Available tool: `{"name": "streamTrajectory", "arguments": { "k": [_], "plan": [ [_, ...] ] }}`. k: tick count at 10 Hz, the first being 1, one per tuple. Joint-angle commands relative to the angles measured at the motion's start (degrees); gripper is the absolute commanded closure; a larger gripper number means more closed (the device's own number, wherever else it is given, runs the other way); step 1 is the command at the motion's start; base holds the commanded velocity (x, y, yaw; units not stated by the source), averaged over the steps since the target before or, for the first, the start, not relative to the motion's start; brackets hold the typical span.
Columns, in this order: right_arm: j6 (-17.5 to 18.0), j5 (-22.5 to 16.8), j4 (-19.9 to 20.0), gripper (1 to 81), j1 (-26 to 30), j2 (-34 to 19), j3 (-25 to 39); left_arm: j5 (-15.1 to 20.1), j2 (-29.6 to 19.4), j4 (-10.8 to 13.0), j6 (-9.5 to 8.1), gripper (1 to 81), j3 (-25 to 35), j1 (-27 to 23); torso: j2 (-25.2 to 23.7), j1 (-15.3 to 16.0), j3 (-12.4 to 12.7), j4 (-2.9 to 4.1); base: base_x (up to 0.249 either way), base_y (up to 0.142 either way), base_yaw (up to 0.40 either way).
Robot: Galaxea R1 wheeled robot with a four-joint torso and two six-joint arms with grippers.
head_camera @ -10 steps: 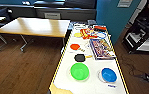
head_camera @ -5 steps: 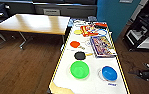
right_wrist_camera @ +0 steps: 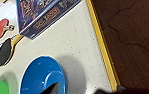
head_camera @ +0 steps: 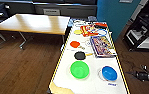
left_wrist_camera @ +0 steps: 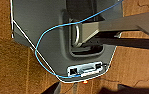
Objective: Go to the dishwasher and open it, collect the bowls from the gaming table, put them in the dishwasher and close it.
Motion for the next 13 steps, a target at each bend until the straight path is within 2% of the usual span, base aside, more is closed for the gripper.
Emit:
{"name": "streamTrajectory", "arguments": {
  "k": [1, 4, 7, 11, 13],
  "plan": [
    [0.22, 1.46, 0.33, 1.0, 4.83, 0.13, -2.34, 4.16, 0.17, 0.01, 0.24, 1.0, -1.39, 0.87, 0.0, 0.0, 0.0, 0.0, 0.0, 0.0, 0.0],
    [0.4, 1.64, 1.21, 1.0, 5.26, 3.56, -4.01, 4.33, 0.25, -0.34, 0.24, 1.0, -1.39, 0.87, 0.0, 0.0, 0.0, 0.0, 0.0, 0.0, 0.0],
    [1.44, 2.25, 1.38, 1.0, 3.16, 6.8, -5.33, 4.33, 0.43, -0.34, 0.24, 1.0, -1.83, 0.87, 0.0, 0.0, 0.0, 0.0, 0.0, 0.0, 0.0],
    [1.98, 4.01, 1.38, 1.0, 0.53, 10.06, -6.03, 4.33, 0.43, -0.34, 0.24, 1.0, -2.0, 0.87, 0.0, 0.02, 0.0, 0.0, 0.0, 0.0, 0.0],
    [2.86, 6.12, 1.38, 1.0, -0.97, 10.94, -6.39, 4.33, 0.43, -0.34, 0.24, 1.0, -2.0, 0.87, 0.0, 0.02, -0.02, 0.0, 0.0, 0.0, 0.0]
  ]
}}
